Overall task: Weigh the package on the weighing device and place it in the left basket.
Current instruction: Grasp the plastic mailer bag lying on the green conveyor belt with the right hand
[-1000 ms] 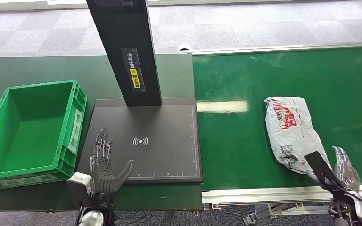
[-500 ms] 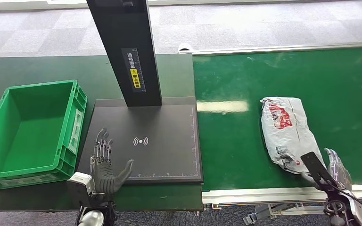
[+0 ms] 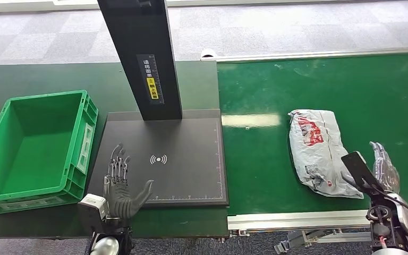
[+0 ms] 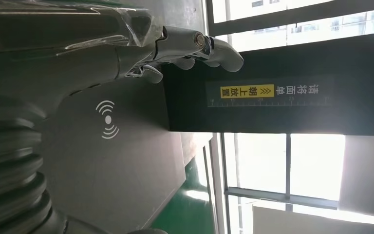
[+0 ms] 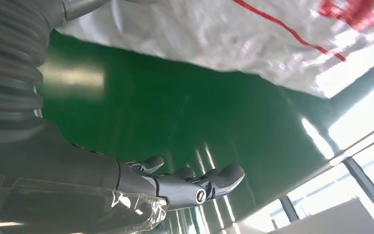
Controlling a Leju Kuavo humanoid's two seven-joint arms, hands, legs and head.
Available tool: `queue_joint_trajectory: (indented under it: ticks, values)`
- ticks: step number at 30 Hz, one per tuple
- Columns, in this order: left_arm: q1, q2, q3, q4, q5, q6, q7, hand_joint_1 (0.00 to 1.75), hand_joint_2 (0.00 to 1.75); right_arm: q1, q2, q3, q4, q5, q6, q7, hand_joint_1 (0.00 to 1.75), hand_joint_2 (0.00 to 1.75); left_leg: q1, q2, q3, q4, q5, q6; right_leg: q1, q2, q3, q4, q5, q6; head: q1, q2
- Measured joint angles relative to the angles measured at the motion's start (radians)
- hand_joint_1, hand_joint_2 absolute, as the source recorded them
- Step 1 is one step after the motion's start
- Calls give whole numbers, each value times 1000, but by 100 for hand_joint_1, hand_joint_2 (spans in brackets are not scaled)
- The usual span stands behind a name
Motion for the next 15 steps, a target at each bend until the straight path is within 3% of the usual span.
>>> queue_joint_trajectory:
  ticks: [8, 15]
  values:
    - [0, 0, -9, 1, 5, 20, -9, 0, 175, -124, -5, 103, -21, -5, -15, -3, 0, 175, 0, 0, 1, 0, 0, 0, 0, 0, 0, 0, 0, 0, 0, 0]
    - [0, -1, -8, 1, -1, 15, -3, 0, 175, -163, -4, 159, -40, -44, -9, -1, 0, 175, 0, 0, 0, 0, 0, 0, 0, 0, 0, 0, 0, 0, 0, 0]
